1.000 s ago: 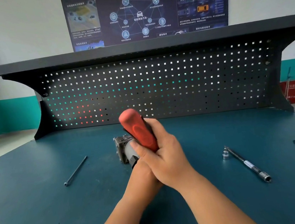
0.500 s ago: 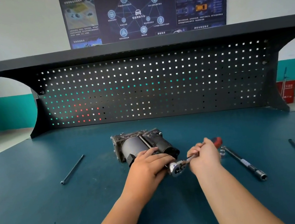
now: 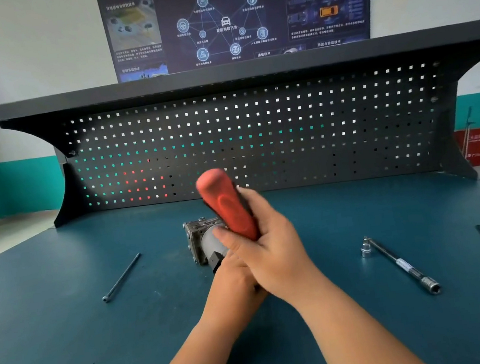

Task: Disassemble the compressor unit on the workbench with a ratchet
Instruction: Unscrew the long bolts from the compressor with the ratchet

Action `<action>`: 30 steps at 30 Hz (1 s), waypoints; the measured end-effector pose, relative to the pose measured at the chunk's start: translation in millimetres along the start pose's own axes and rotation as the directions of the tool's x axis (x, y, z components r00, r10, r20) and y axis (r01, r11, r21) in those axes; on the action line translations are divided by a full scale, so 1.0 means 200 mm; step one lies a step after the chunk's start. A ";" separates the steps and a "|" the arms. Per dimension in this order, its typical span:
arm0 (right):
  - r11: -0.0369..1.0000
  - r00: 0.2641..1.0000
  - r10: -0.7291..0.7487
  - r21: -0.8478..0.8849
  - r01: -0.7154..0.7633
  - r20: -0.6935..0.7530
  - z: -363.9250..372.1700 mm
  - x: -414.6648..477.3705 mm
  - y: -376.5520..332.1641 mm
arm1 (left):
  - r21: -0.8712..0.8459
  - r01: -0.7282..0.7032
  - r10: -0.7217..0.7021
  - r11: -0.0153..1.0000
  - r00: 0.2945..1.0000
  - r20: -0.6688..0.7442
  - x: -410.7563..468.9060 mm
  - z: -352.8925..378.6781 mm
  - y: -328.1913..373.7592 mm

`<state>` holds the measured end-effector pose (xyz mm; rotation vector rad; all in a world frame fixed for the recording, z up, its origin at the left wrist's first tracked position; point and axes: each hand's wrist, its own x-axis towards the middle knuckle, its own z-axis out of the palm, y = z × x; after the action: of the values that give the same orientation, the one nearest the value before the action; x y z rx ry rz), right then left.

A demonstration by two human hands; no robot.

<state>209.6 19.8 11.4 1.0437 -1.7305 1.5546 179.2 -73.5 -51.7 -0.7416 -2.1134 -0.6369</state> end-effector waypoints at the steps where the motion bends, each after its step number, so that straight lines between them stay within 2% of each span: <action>1: 1.000 1.000 -0.010 -0.011 0.010 0.000 0.01 0.00 0.00 | 0.029 -0.011 0.011 1.000 1.000 -0.001 0.01 -0.01 0.01; 2: 1.000 0.999 -0.009 -0.015 0.008 -0.039 0.00 0.00 0.01 | 0.053 -0.043 0.043 0.998 0.999 0.000 0.02 -0.01 0.01; 4: 0.995 0.980 0.086 0.057 -0.077 -0.181 -0.02 0.02 0.02 | 0.044 -0.215 0.217 0.976 0.975 -0.045 0.02 -0.01 -0.01; 6: 0.942 0.910 0.262 0.291 -0.169 -0.321 -0.07 0.04 0.06 | 0.069 -0.259 0.259 0.963 0.966 0.000 0.02 0.00 -0.04; 8: 0.833 0.764 0.464 0.515 -0.203 -0.448 -0.15 0.06 0.12 | 0.112 -0.211 0.206 0.971 0.977 0.057 0.01 0.00 -0.04; 10: 0.676 0.519 0.688 0.708 -0.204 -0.508 -0.22 0.07 0.18 | 0.112 -0.202 0.194 0.973 0.978 0.075 0.01 -0.01 -0.03; 12: 0.468 0.274 0.867 0.870 -0.159 -0.416 -0.26 0.04 0.24 | 0.101 -0.185 0.177 0.978 0.981 0.080 0.02 -0.01 -0.02; 13: 0.383 0.188 0.915 0.916 -0.117 -0.358 -0.27 0.02 0.26 | 0.102 -0.184 0.178 0.978 0.982 0.066 0.02 -0.01 -0.02; 14: 0.331 0.139 0.938 0.941 -0.076 -0.318 -0.27 0.00 0.29 | 0.107 -0.185 0.179 0.977 0.982 0.064 0.02 -0.01 -0.01; 16: 0.320 0.119 0.942 0.946 -0.052 -0.313 -0.27 -0.01 0.31 | 0.116 -0.187 0.179 0.976 0.981 0.071 0.01 -0.01 -0.01; 18: 0.390 0.157 0.915 0.915 -0.103 -0.372 -0.27 0.02 0.30 | 0.110 -0.196 0.189 0.974 0.979 0.069 0.02 -0.01 -0.01; 19: 0.449 0.206 0.885 0.884 -0.133 -0.418 -0.26 0.04 0.28 | 0.102 -0.197 0.190 0.975 0.979 0.069 0.02 -0.01 -0.01; 21: 0.596 0.362 0.779 0.784 -0.175 -0.512 -0.24 0.07 0.23 | 0.091 -0.196 0.192 0.976 0.980 0.051 0.02 -0.01 -0.02; 23: 0.742 0.575 0.625 0.632 -0.225 -0.528 -0.20 0.08 0.18 | 0.090 -0.200 0.198 0.976 0.980 0.031 0.01 0.01 -0.03; 25: 0.861 0.769 0.458 0.436 -0.260 -0.446 -0.15 0.07 0.13 | 0.105 -0.237 0.236 0.966 0.972 0.022 0.01 0.01 -0.04; 26: 0.909 0.839 0.377 0.329 -0.255 -0.393 -0.12 0.06 0.10 | 0.099 -0.265 0.265 0.959 0.964 0.009 0.01 0.01 -0.05; 28: 0.977 0.937 0.207 0.117 -0.180 -0.281 -0.08 0.04 0.06 | 0.030 -0.308 0.309 0.951 0.951 -0.032 0.02 0.01 -0.04; 30: 0.998 0.987 0.046 -0.026 -0.051 -0.156 -0.04 0.01 0.04 | -0.011 -0.314 0.312 0.949 0.946 -0.084 0.03 0.00 -0.03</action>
<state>201.8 27.7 10.0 0.8474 -1.6779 1.5904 172.4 -76.1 -47.2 -1.0222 -1.8626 -0.5096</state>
